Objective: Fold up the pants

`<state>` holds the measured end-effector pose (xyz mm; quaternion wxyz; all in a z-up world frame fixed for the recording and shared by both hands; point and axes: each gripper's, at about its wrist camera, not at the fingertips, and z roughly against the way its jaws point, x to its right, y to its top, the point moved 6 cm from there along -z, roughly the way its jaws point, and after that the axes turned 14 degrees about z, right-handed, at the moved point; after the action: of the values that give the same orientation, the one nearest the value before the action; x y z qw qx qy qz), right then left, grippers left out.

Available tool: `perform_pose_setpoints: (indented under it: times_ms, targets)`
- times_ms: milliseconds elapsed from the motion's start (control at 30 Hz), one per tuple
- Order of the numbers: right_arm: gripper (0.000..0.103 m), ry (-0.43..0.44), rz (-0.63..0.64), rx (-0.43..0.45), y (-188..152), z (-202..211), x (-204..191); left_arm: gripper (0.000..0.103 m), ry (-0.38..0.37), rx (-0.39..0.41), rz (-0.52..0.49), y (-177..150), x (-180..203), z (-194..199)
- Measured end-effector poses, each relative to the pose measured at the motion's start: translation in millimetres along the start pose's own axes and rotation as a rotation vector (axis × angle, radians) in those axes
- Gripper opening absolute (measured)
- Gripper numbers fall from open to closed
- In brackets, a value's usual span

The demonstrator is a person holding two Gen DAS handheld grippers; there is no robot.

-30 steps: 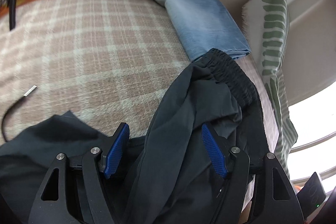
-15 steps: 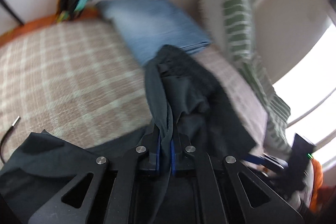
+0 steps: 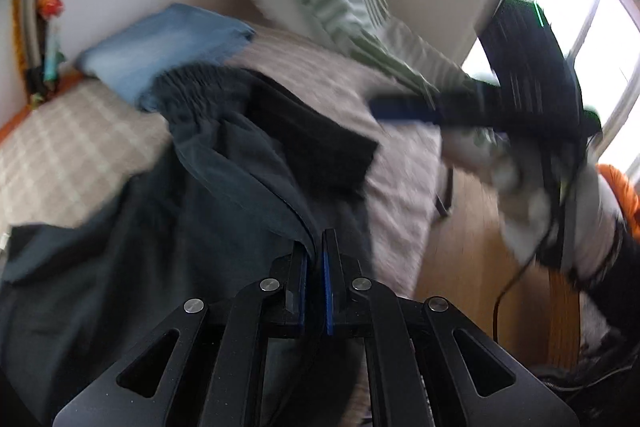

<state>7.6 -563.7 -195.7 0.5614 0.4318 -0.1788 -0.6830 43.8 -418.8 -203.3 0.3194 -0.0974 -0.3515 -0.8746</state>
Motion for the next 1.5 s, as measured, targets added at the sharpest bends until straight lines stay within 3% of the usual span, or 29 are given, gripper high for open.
perform_pose_setpoints:
  times_ms: [67, 133, 233, 433, 500, 633, 733, 833, 933, 967, 1033, 1133, 1233, 1400, 1500]
  targets:
    - [0.061, 0.018, -0.003, 0.004, 15.8, -4.7, -4.0, 0.005, -0.002, -0.022, -0.011, -11.7, 6.6, -12.8]
    - [0.074, 0.024, 0.005, -0.033, 27.0, -15.8, -9.6, 0.005, 0.000, -0.052, -0.026, -22.9, 13.2, -22.0]
    - [0.076, 0.018, 0.004, -0.074, 38.5, -29.5, -14.7, 0.010, 0.015, -0.073, -0.051, -36.0, 20.6, -24.1]
    - [0.080, -0.034, 0.002, -0.182, 49.3, -58.0, -31.7, 0.016, 0.030, -0.016, -0.031, -50.2, 14.7, 27.0]
    - [0.081, -0.057, -0.011, -0.230, 50.6, -67.2, -32.0, 0.022, 0.047, 0.011, -0.013, -55.6, 5.3, 45.9]
    - [0.081, -0.135, -0.023, -0.328, 57.8, -90.6, -24.3, 0.025, 0.116, 0.065, 0.066, -67.9, -27.9, 83.9]
    - [0.081, -0.183, -0.042, -0.418, 55.9, -109.3, -20.9, 0.033, 0.165, 0.116, 0.180, -80.3, -64.2, 112.0]
    - [0.081, -0.218, 0.029, -0.474, 54.7, -123.6, -27.8, 0.034, 0.208, 0.150, 0.278, -92.7, -93.3, 129.9]
    - [0.077, -0.241, 0.092, -0.513, 46.8, -126.3, -29.0, 0.042, 0.237, 0.173, 0.332, -104.1, -109.1, 142.7]
    - [0.074, -0.217, 0.095, -0.516, 44.0, -123.0, -27.4, 0.043, 0.248, 0.179, 0.337, -106.3, -112.9, 147.2]
    - [0.050, -0.172, 0.092, -0.508, 40.4, -114.0, -22.1, 0.044, 0.264, 0.183, 0.341, -111.1, -118.1, 154.2]
    - [0.034, -0.099, 0.055, -0.460, 36.5, -88.4, 0.3, 0.045, 0.274, 0.174, 0.352, -115.3, -123.2, 153.2]
    - [0.036, -0.037, -0.021, -0.400, 36.5, -65.2, 29.1, 0.046, 0.261, 0.156, 0.355, -116.5, -122.8, 148.4]
    - [0.044, -0.065, -0.112, -0.334, 31.1, -39.0, 72.9, 0.047, 0.254, 0.113, 0.312, -119.0, -110.8, 135.8]
    - [0.045, -0.037, -0.164, -0.293, 28.1, -29.1, 76.6, 0.047, 0.241, 0.112, 0.312, -115.2, -106.4, 132.3]
